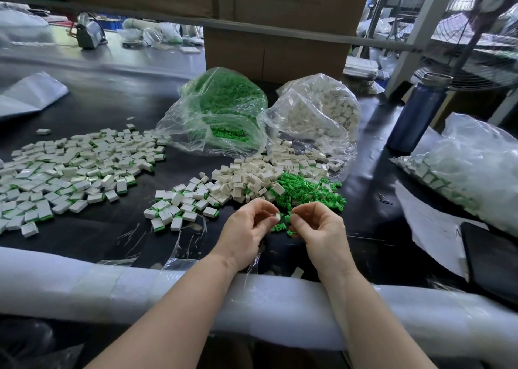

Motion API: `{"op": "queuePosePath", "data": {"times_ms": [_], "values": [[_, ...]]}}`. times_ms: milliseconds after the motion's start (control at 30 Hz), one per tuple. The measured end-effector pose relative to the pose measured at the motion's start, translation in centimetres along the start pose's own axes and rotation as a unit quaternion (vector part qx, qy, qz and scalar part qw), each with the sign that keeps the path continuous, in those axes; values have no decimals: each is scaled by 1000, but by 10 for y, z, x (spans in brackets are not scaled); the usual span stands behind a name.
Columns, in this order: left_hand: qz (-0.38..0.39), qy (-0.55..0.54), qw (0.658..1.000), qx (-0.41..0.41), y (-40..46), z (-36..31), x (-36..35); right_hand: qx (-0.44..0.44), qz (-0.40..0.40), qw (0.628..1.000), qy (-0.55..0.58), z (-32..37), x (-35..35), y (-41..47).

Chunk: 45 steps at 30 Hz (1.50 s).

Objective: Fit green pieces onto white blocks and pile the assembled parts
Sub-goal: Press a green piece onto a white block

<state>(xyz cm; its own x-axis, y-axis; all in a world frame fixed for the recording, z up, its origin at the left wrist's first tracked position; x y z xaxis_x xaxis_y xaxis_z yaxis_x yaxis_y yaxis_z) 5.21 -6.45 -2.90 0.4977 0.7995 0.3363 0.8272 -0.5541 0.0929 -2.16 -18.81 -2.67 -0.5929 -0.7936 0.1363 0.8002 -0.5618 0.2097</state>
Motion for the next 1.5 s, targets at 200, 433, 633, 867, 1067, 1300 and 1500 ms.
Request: {"op": "queuePosePath", "data": {"times_ms": [200, 433, 633, 867, 1067, 1300, 1500], "values": [[2, -41, 999, 20, 0, 5, 1, -5, -2, 999, 34, 1, 0, -1], [-20, -113, 993, 32, 1, 9, 4, -12, 11, 999, 34, 1, -3, -2], [-21, -159, 987, 28, 1, 9, 5, 10, 28, 999, -13, 5, -5, -2], [0, -167, 985, 42, 2, 10, 1, 7, 38, 999, -2, 5, -8, -3], [3, -161, 986, 39, 2, 9, 0, 18, 40, 998, -51, 6, -10, -3], [10, -134, 990, 39, 2, 9, -2, 21, 20, 998, -62, 7, -8, -3], [19, -117, 992, 33, 1, 7, -3, 9, 45, 999, -18, 4, -11, -4]]}}
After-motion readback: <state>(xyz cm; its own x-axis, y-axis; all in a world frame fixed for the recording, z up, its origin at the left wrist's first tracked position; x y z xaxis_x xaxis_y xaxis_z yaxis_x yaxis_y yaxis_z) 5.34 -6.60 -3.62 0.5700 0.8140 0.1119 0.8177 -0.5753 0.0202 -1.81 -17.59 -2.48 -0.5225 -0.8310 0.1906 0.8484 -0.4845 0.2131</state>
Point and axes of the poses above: each hand's wrist, its own y-axis towards the middle knuckle, its own x-axis out of the back of the hand, z = x × y, the point moved 8 cm from there along y, towards the middle knuckle, and after that the axes turned 3 degrees about x, right-handed, at the moved point
